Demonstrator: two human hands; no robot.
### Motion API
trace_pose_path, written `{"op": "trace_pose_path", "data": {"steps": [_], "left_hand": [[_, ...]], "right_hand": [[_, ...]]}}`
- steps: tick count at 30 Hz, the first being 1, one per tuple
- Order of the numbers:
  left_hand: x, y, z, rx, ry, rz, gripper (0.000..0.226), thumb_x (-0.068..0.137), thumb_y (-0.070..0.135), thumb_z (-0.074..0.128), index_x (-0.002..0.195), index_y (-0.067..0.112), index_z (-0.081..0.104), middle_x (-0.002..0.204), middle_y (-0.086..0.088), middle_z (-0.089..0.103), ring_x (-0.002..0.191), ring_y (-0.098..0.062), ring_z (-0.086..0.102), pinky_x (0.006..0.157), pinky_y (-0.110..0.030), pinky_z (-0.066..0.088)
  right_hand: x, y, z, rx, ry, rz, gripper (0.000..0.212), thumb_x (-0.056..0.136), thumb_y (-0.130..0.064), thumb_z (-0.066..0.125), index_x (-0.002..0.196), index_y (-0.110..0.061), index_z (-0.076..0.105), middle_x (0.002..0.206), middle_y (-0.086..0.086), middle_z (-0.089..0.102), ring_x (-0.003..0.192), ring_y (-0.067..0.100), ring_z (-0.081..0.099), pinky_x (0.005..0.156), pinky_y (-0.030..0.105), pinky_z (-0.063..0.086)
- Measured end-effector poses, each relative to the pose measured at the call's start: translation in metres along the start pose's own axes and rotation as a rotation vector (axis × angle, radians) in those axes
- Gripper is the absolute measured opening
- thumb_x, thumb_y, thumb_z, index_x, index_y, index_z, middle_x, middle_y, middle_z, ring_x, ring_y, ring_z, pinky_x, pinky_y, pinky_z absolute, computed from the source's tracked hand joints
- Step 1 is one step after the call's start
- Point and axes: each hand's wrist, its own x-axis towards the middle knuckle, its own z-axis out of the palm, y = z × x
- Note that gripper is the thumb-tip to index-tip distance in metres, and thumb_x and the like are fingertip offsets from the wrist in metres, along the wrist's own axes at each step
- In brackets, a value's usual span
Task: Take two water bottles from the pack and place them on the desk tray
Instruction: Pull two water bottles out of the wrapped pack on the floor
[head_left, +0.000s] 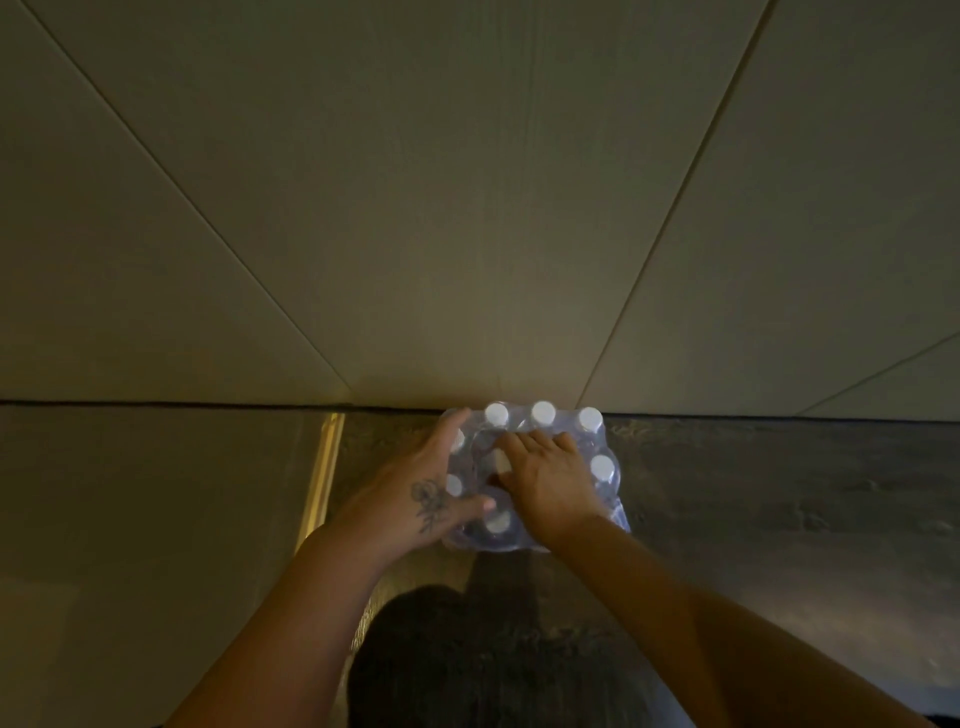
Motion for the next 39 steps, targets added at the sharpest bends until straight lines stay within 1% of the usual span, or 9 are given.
{"op": "trace_pose_path", "data": {"steps": [9, 11, 14, 17, 20, 25, 29, 34, 39], "left_hand": [[0.014, 0.023, 0.006, -0.129, 0.045, 0.12, 0.102, 0.064, 0.057, 0.095, 0.147, 0.052, 0.037, 0.156, 0.014, 0.055, 0.142, -0.011, 0.054, 0.117, -0.05, 0.049], [0.011, 0.025, 0.009, -0.16, 0.067, 0.119, 0.102, 0.052, 0.065, 0.095, 0.139, 0.046, 0.046, 0.141, 0.018, 0.063, 0.13, -0.004, 0.061, 0.111, -0.032, 0.053], [0.005, 0.026, 0.014, -0.341, 0.148, 0.072, 0.083, 0.031, 0.059, 0.083, 0.105, 0.039, 0.053, 0.097, 0.028, 0.056, 0.081, 0.025, 0.063, 0.075, 0.005, 0.05], [0.016, 0.031, 0.012, -0.377, 0.171, 0.054, 0.09, 0.049, 0.045, 0.101, 0.122, 0.048, 0.049, 0.099, 0.028, 0.059, 0.085, 0.024, 0.066, 0.076, -0.005, 0.055], [0.028, 0.034, 0.003, -0.356, 0.185, -0.009, 0.05, 0.071, 0.028, 0.097, 0.106, 0.027, 0.06, 0.126, 0.003, 0.073, 0.117, -0.017, 0.071, 0.098, -0.036, 0.058], [0.025, 0.026, -0.004, -0.371, 0.227, 0.047, 0.092, 0.055, 0.029, 0.103, 0.134, 0.033, 0.056, 0.12, 0.011, 0.072, 0.113, -0.012, 0.071, 0.096, -0.036, 0.057], [0.018, 0.023, -0.009, -0.365, 0.248, 0.043, 0.081, 0.068, 0.012, 0.099, 0.138, 0.018, 0.059, 0.129, -0.002, 0.073, 0.119, -0.024, 0.071, 0.101, -0.041, 0.058], [0.017, 0.031, -0.01, -0.382, 0.243, 0.051, 0.092, 0.069, 0.011, 0.099, 0.147, 0.019, 0.052, 0.138, -0.004, 0.069, 0.127, -0.027, 0.068, 0.111, -0.052, 0.056], [0.025, 0.028, -0.012, -0.362, 0.259, 0.076, 0.092, 0.06, 0.022, 0.103, 0.138, 0.026, 0.055, 0.12, 0.009, 0.071, 0.111, -0.013, 0.07, 0.089, -0.032, 0.059]], "right_hand": [[-0.034, 0.0, -0.16, 0.482, 0.386, -0.06, 0.031, 0.102, -0.054, 0.044, 0.121, -0.032, 0.054, 0.108, -0.009, 0.066, 0.09, 0.011, 0.064, 0.074, 0.031, 0.053], [-0.039, -0.001, -0.198, 0.519, 0.442, -0.086, 0.029, 0.102, -0.057, 0.044, 0.114, -0.032, 0.055, 0.101, -0.008, 0.068, 0.088, 0.008, 0.065, 0.072, 0.03, 0.052], [-0.034, -0.006, -0.224, 0.612, 0.47, -0.104, 0.027, 0.1, -0.054, 0.052, 0.106, -0.029, 0.061, 0.095, -0.008, 0.07, 0.088, 0.005, 0.066, 0.076, 0.033, 0.053], [-0.022, -0.009, -0.216, 0.853, 0.51, -0.135, 0.039, 0.105, -0.05, 0.042, 0.109, -0.02, 0.068, 0.102, 0.006, 0.075, 0.095, 0.022, 0.071, 0.084, 0.041, 0.057], [-0.013, -0.002, -0.172, 1.143, 0.467, 0.039, 0.065, 0.111, -0.051, 0.018, 0.121, -0.015, 0.071, 0.111, 0.01, 0.078, 0.102, 0.027, 0.074, 0.089, 0.043, 0.06], [-0.024, 0.021, -0.046, 0.608, 0.185, 0.277, 0.024, 0.105, -0.048, 0.052, 0.121, -0.033, 0.061, 0.117, -0.006, 0.071, 0.108, 0.015, 0.071, 0.094, 0.044, 0.061], [-0.027, 0.026, 0.005, 0.216, 0.094, 0.218, 0.056, 0.094, -0.056, 0.066, 0.143, -0.036, 0.048, 0.152, -0.002, 0.056, 0.14, 0.021, 0.054, 0.119, 0.049, 0.044], [-0.015, 0.031, 0.005, 0.095, -0.041, 0.221, 0.064, 0.094, -0.035, 0.074, 0.15, -0.021, 0.046, 0.154, 0.008, 0.051, 0.142, 0.024, 0.051, 0.123, 0.045, 0.037], [-0.037, 0.02, -0.042, 0.086, 0.204, 0.167, 0.049, 0.098, -0.038, 0.067, 0.143, -0.025, 0.054, 0.139, 0.002, 0.062, 0.12, 0.017, 0.065, 0.1, 0.034, 0.056]]}}
